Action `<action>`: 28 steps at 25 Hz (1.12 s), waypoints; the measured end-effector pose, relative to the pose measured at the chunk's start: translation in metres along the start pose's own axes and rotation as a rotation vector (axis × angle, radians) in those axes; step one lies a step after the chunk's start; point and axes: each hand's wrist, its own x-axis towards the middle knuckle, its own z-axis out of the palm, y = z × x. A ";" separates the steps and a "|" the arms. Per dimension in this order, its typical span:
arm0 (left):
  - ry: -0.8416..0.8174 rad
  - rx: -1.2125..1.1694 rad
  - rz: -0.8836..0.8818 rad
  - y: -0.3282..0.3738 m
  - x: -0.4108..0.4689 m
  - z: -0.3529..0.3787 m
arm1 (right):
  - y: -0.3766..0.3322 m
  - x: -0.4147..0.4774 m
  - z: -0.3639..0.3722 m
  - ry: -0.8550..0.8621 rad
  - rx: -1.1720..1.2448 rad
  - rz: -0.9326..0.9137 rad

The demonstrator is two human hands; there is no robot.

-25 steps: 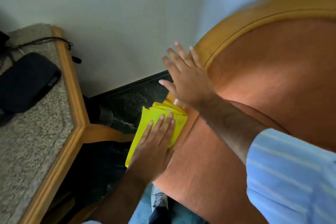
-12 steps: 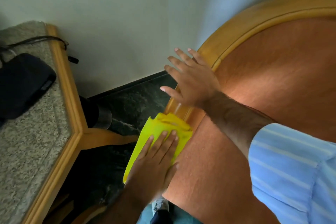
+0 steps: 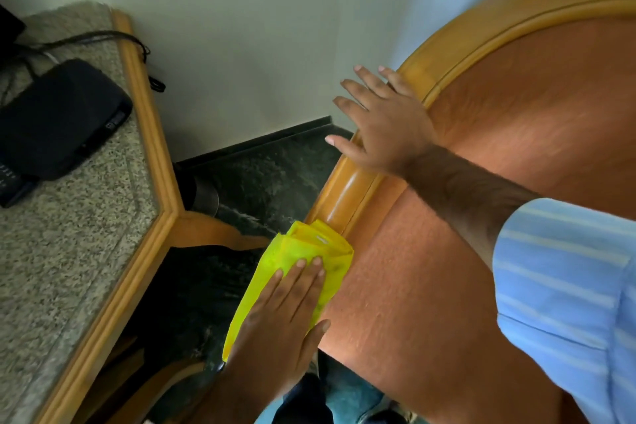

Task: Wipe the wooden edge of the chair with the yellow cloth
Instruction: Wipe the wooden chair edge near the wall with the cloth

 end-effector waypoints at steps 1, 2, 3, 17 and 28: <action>0.001 0.003 -0.010 -0.001 0.015 -0.004 | -0.002 0.000 0.001 0.003 0.001 0.002; 0.015 0.001 -0.021 0.001 0.035 -0.008 | -0.002 -0.001 0.003 0.012 -0.003 0.009; 0.050 -0.004 -0.033 0.003 0.057 -0.013 | -0.003 0.000 0.005 0.025 -0.006 0.014; -0.069 0.019 -0.010 -0.005 -0.022 -0.011 | 0.000 0.000 -0.002 -0.027 -0.017 -0.022; -0.080 -0.036 0.011 -0.010 -0.006 -0.024 | 0.001 0.002 -0.002 0.014 -0.012 -0.042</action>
